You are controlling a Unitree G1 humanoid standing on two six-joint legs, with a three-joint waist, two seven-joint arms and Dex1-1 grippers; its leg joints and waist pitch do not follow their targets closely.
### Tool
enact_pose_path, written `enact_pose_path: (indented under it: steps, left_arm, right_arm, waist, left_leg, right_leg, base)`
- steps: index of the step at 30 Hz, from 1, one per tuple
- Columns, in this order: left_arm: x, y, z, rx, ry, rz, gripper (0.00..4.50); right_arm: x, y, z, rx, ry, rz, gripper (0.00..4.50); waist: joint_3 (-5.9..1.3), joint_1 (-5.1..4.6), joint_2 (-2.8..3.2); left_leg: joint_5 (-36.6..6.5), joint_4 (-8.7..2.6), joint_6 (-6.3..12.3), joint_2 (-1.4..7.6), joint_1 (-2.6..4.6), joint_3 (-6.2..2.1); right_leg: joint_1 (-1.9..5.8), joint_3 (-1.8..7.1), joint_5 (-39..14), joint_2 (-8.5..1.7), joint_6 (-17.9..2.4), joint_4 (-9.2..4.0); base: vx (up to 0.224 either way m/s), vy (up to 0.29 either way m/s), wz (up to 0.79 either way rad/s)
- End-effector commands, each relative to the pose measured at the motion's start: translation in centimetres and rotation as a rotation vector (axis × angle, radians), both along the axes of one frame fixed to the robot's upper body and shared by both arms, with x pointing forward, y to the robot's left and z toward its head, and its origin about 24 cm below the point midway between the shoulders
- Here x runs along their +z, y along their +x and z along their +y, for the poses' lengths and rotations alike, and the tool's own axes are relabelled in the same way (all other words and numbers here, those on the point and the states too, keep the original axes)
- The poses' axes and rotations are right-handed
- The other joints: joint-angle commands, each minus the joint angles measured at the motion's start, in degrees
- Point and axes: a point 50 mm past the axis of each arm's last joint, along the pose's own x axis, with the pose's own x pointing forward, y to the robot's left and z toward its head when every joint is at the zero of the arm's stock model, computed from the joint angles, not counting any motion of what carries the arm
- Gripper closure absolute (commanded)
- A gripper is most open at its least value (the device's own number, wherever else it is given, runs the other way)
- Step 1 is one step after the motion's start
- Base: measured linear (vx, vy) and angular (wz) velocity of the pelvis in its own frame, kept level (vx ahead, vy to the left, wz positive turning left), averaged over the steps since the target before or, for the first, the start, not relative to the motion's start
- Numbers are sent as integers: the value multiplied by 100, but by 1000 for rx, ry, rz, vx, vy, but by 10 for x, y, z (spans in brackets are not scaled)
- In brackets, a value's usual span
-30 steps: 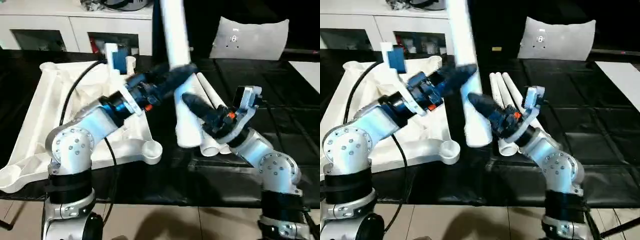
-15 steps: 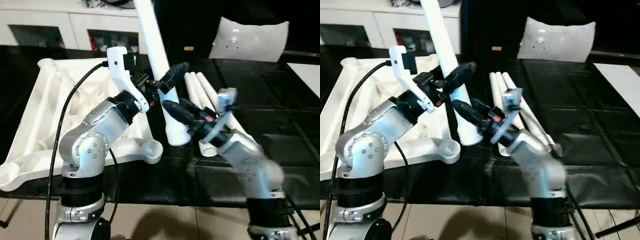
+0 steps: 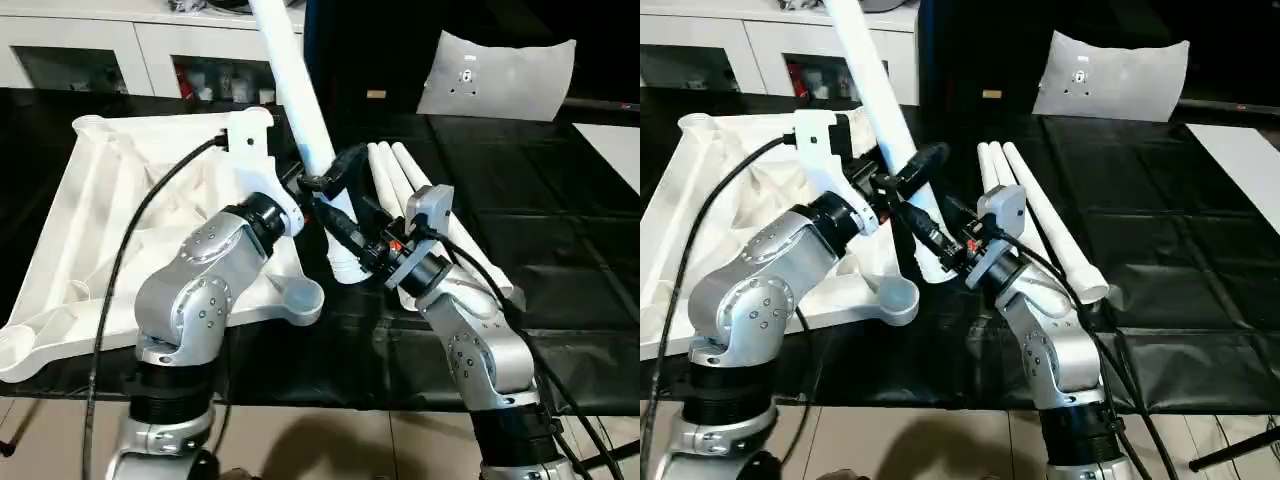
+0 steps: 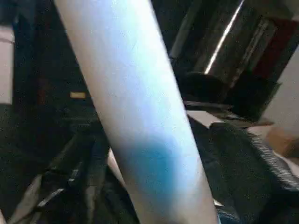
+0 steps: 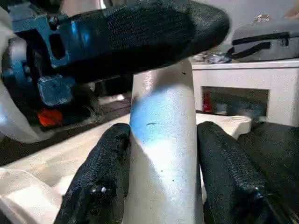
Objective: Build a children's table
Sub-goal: Pick table leg
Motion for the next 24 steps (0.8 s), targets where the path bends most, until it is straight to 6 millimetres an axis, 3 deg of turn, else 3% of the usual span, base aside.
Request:
enact_pose_path:
  steps: [1,17,19,24]
  left_arm:
    - [0,-1,-4,-1,44,-24,112]
    - [-8,-1,-8,20,146,-49,223]
    - [-9,-1,-8,18,125,-33,231]
    - [-10,-4,-10,-51,-134,117,248]
  right_arm:
    - [3,2,0,-21,-19,-42,266]
    - [1,5,2,-13,-56,-80,266]
    - [1,5,2,-14,-57,-82,268]
    - [2,6,3,-19,-56,-87,268]
  waist:
    - [-407,-1,13]
    - [-398,-10,3]
    - [-401,-5,10]
    - [-400,-5,29]
  left_leg:
    - [-495,-350,159,307,70,-91]
    - [-738,-352,114,298,56,-90]
    - [-711,-351,121,301,58,-90]
    - [-718,-331,115,283,48,-79]
  right_leg:
    - [340,301,-424,-506,-923,-420]
    - [320,301,-777,-507,-891,-453]
    - [316,299,-697,-506,-920,-445]
    - [328,293,-567,-498,-1063,-437]
  base:
    - [0,0,0]
    - [0,0,0]
    - [0,0,0]
    - [0,0,0]
